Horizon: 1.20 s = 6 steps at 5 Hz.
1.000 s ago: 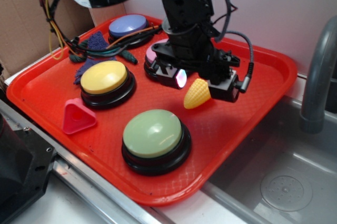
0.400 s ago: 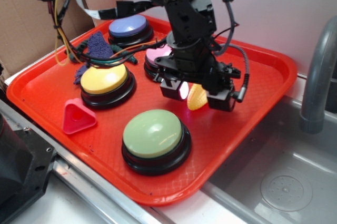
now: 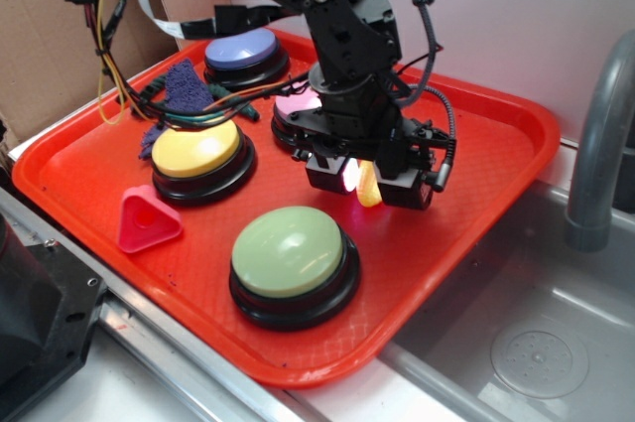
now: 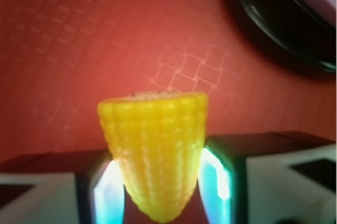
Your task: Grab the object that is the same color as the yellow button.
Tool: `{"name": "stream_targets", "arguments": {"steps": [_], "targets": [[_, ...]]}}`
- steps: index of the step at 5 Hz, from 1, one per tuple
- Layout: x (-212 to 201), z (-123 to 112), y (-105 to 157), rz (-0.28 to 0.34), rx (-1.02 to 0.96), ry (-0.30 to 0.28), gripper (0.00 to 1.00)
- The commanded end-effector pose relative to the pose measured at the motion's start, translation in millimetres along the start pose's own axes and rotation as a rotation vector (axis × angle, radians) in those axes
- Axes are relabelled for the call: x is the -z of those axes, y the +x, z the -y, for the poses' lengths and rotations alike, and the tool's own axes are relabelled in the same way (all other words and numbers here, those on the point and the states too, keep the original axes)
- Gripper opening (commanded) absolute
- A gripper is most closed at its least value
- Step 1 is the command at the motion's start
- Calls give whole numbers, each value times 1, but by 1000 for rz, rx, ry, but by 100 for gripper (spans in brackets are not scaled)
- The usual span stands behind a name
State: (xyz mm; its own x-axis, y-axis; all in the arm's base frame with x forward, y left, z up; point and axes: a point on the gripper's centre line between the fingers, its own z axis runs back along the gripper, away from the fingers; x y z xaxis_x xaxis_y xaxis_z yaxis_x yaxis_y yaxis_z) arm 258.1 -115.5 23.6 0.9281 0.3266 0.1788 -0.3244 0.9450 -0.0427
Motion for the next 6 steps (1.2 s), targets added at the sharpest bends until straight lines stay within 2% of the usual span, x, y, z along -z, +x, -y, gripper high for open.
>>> {"name": "stream_targets", "arguments": {"steps": [1, 2, 3, 4, 5, 6], "targets": [[-92, -29, 39, -10, -40, -43, 0], [-131, -48, 44, -40, 53, 17, 0], [-164, -68, 49, -52, 116, 41, 0], [-181, -83, 50, 2, 106, 50, 0], [-182, -89, 48, 43, 41, 5, 0], [-181, -101, 66, -51, 16, 60, 0]]}}
